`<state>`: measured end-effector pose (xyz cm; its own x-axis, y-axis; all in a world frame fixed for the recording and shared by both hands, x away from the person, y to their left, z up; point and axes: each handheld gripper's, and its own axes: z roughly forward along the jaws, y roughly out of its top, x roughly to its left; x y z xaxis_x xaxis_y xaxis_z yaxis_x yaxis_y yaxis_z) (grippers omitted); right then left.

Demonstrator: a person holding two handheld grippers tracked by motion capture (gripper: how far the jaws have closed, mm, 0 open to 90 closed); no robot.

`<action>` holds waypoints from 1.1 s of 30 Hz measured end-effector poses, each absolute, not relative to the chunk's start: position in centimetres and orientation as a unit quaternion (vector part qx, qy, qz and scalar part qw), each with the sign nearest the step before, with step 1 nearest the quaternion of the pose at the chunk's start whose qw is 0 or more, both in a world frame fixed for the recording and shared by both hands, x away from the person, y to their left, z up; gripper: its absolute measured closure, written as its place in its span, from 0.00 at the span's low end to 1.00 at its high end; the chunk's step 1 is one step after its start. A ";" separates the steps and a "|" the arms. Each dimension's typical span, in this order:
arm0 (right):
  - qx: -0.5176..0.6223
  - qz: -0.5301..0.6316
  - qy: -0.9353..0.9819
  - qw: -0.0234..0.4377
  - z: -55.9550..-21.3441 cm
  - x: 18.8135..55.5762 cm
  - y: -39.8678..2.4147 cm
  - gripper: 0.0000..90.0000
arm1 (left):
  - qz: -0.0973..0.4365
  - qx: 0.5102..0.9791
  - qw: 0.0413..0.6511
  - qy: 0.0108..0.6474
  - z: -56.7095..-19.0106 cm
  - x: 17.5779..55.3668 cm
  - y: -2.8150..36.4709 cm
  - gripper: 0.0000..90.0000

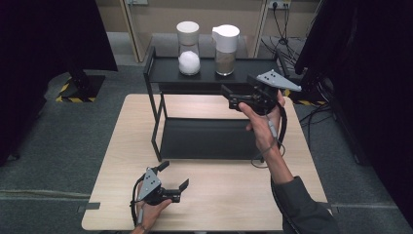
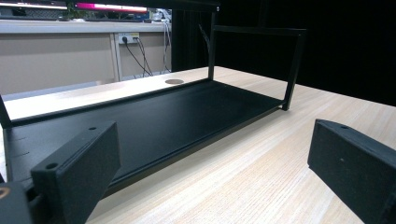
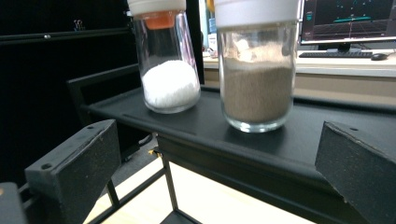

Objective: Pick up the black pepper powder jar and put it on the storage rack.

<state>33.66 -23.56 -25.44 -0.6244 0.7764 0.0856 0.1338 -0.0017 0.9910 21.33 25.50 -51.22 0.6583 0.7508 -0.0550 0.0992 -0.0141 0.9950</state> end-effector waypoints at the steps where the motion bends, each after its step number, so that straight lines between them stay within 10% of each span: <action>1: 0.344 0.617 0.657 0.263 -25.7 33.4 -23.7 0.00 | 0.261 0.663 0.625 0.321 -51.2 21.3 25.5 0.02; 33: 0.310 0.618 0.670 0.270 -32.8 28.5 -25.9 0.00 | 0.262 0.661 0.624 0.324 -51.3 21.3 25.5 0.02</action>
